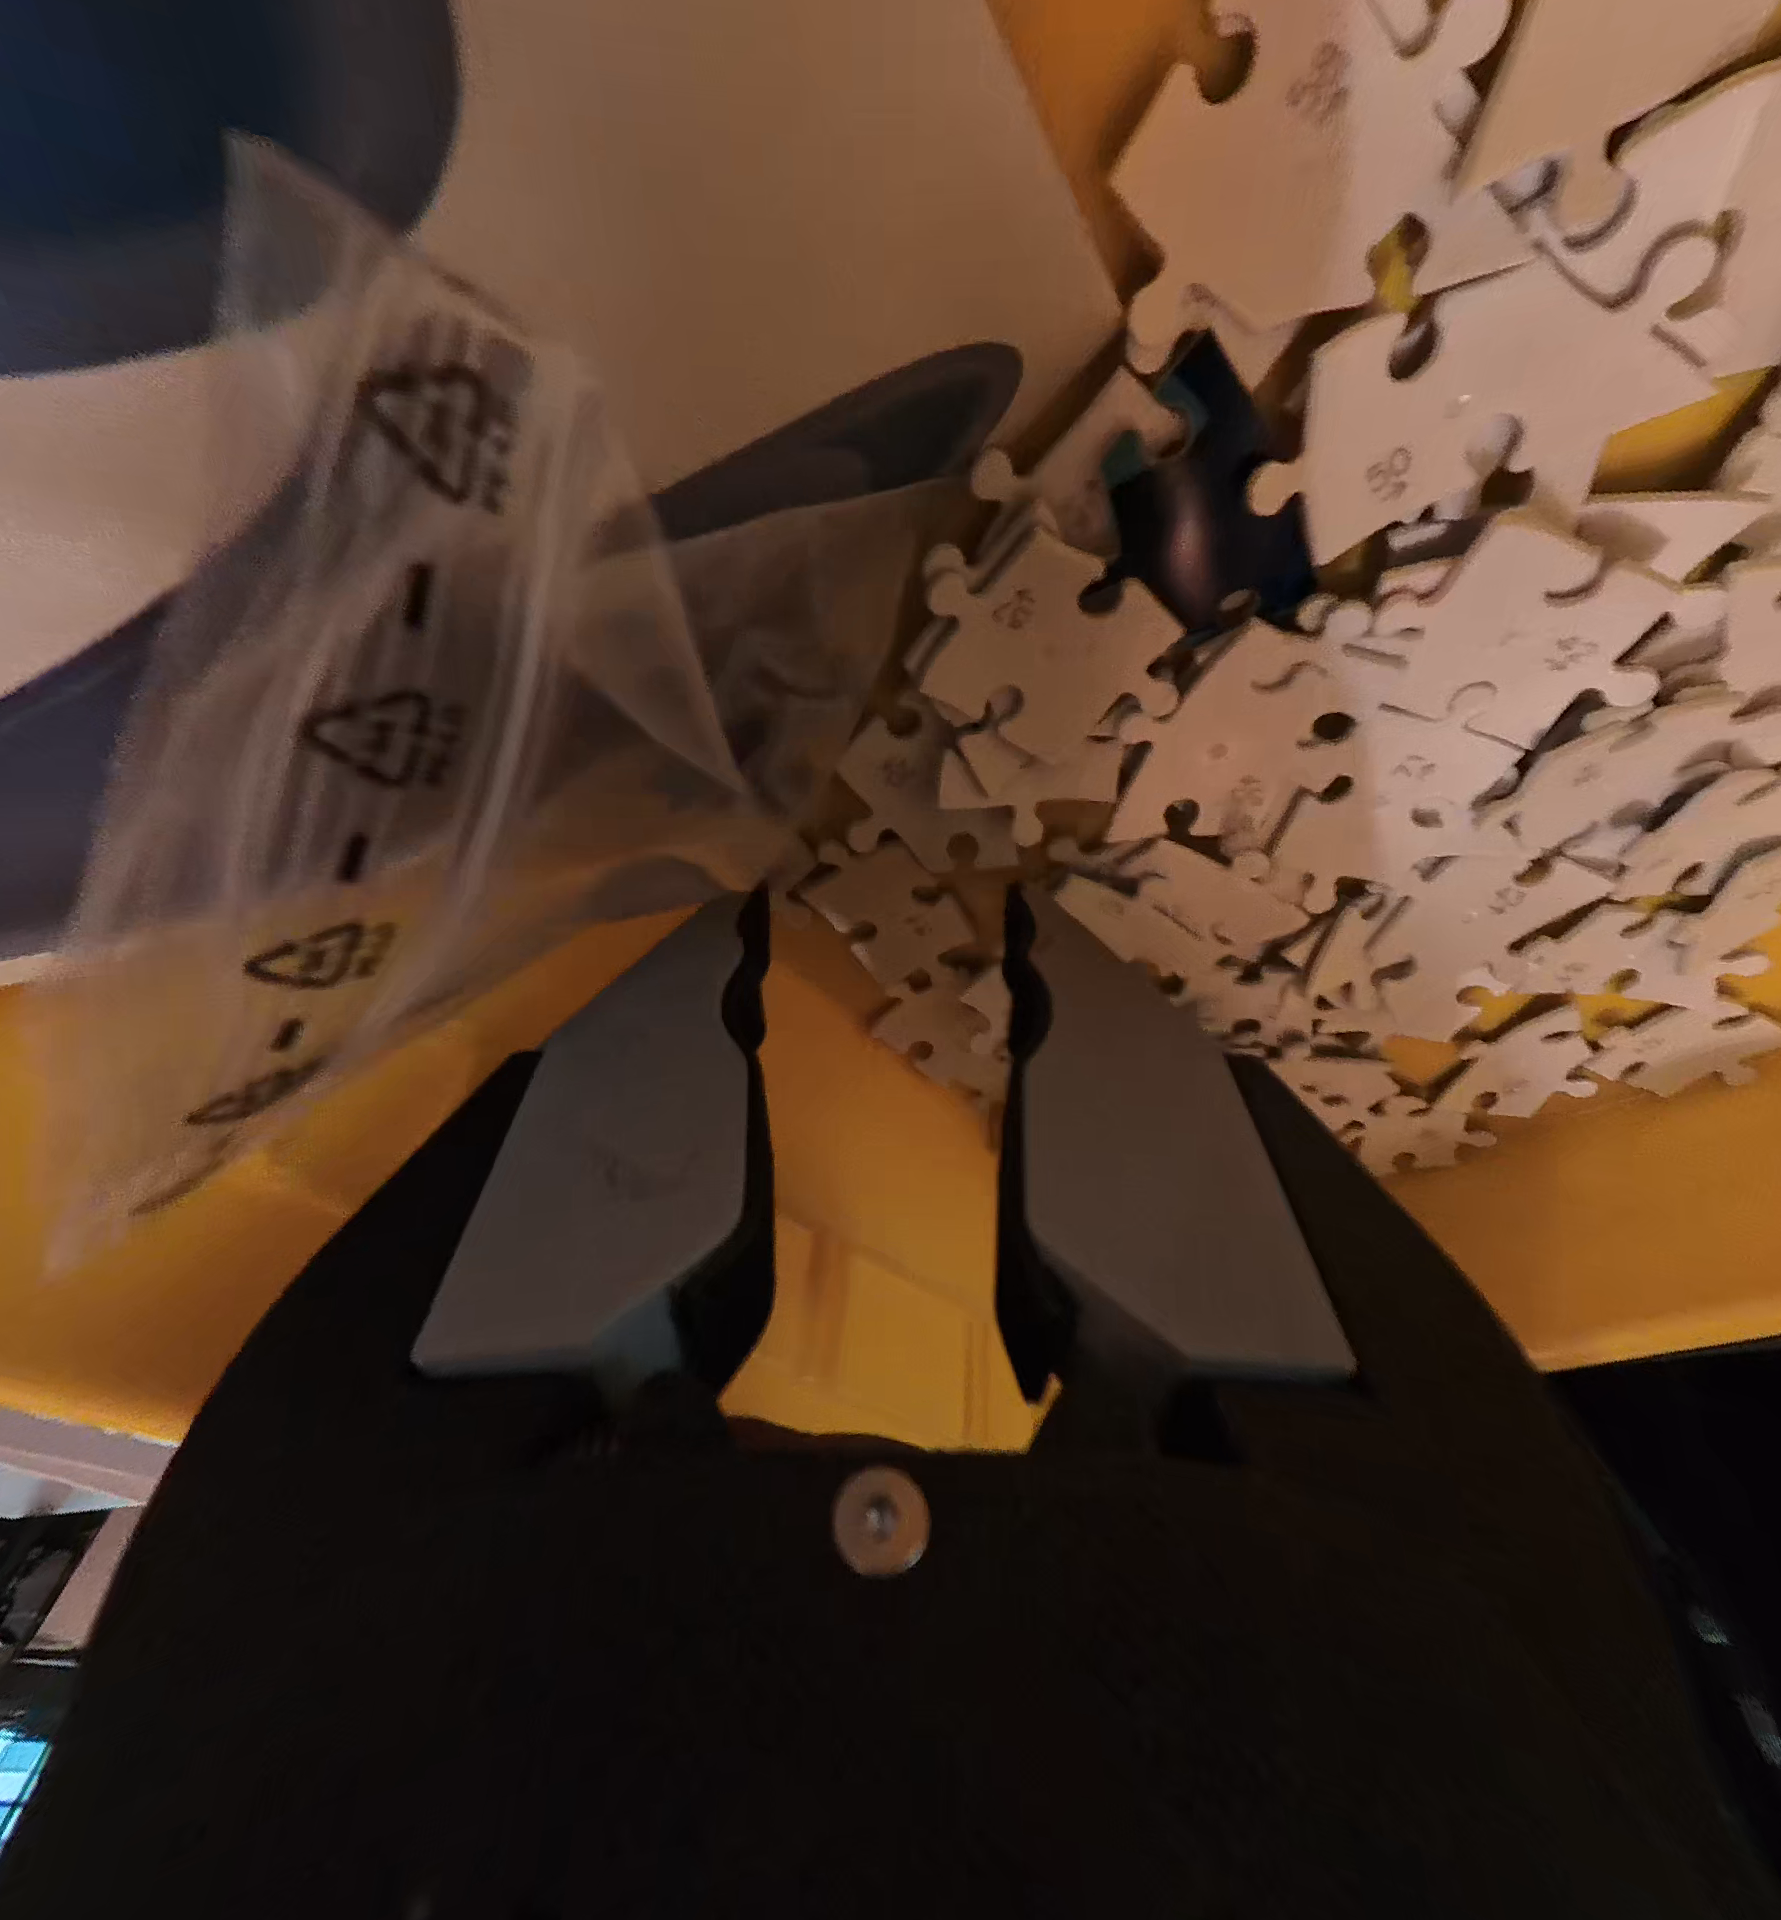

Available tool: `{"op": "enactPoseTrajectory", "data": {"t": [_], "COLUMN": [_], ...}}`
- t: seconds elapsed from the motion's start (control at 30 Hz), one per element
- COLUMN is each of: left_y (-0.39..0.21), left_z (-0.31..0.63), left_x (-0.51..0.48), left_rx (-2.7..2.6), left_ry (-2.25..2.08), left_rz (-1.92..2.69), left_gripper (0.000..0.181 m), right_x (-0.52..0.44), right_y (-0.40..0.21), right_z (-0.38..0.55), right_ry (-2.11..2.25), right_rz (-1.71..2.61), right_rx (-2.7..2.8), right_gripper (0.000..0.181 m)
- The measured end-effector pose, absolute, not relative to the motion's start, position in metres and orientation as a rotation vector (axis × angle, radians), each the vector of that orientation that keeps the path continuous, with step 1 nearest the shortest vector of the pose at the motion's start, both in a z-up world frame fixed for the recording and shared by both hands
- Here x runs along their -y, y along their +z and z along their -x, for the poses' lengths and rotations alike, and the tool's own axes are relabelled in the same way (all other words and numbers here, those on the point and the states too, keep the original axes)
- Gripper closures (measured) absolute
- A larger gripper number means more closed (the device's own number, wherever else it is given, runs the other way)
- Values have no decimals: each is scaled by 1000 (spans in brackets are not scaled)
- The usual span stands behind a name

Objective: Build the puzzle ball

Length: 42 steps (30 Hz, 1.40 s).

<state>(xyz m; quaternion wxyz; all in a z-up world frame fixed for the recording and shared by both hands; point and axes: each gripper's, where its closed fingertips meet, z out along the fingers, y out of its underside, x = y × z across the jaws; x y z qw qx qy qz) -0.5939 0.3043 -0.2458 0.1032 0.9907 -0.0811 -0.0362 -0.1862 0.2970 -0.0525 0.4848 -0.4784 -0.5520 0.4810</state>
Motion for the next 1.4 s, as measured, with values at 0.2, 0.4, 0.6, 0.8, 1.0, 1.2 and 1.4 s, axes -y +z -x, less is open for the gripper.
{"op": "enactPoseTrajectory", "data": {"t": [0.2,0.4,0.6,0.8,1.0,1.2,1.4], "left_y": [-247,-247,-246,-247,-247,-226,-209], "left_z": [580,587,587,582,582,584,574], "left_x": [-290,-295,-298,-296,-296,-305,-302], "left_rx": [269,198,162,166,172,288,459], "left_ry": [-84,-94,-109,-118,-132,-239,-362], "left_rz": [-2865,-2892,-2952,-3035,-3061,-3091,-3102], "left_gripper": [110,127,140,162,162,181,181], "right_x": [-287,-283,-278,-272,-271,-273,-272], "right_y": [-43,-32,-25,-20,-20,-23,-18], "right_z": [181,174,170,165,163,161,157], "right_ry": [1198,1226,1218,1219,1245,1225,1217], "right_rz": [1120,1086,1057,1015,1013,1024,1001], "right_rx": [1341,1309,1301,1287,1279,1279,1266], "right_gripper": [126,130,132,138,139,139,139]}}
